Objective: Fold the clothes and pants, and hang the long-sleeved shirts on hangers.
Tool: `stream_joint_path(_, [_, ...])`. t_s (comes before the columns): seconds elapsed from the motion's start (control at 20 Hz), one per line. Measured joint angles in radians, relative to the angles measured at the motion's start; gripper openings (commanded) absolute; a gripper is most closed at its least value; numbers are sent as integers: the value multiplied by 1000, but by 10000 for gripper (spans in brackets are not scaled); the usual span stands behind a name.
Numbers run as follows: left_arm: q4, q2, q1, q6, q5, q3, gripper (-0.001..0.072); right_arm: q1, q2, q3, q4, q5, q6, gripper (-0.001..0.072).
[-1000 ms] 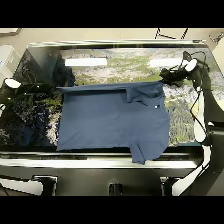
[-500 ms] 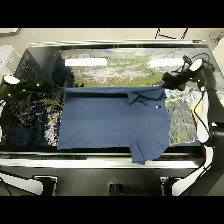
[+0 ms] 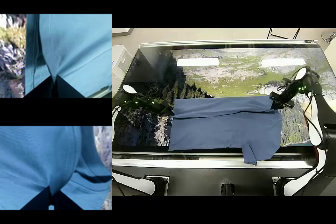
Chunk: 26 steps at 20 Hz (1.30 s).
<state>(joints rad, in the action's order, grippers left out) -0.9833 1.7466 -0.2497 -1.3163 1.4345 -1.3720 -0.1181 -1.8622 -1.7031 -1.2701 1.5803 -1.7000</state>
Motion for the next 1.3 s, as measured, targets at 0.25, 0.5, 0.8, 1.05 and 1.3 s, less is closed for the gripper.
stream_joint_path(0.25, [-10, 0, -1, 0, 9, 19, 21, 3, 2, 39, -2, -32, -45, 41])
stream_joint_path(0.5, [-13, 0, -23, 2, 14, 14, 21, -18, 12, 48, -29, -21, -52, 41])
stream_joint_path(0.8, [-13, 16, -12, 1, 9, 13, 434, -14, 17, 79, -39, -29, -55, 391])
stream_joint_path(1.05, [-19, -35, -62, -23, 89, -15, 435, -100, 82, 89, -2, 38, 10, 520])
stream_joint_path(1.3, [-99, -209, -110, -8, 113, 228, 424, -193, 245, 303, -23, 87, 87, 560])
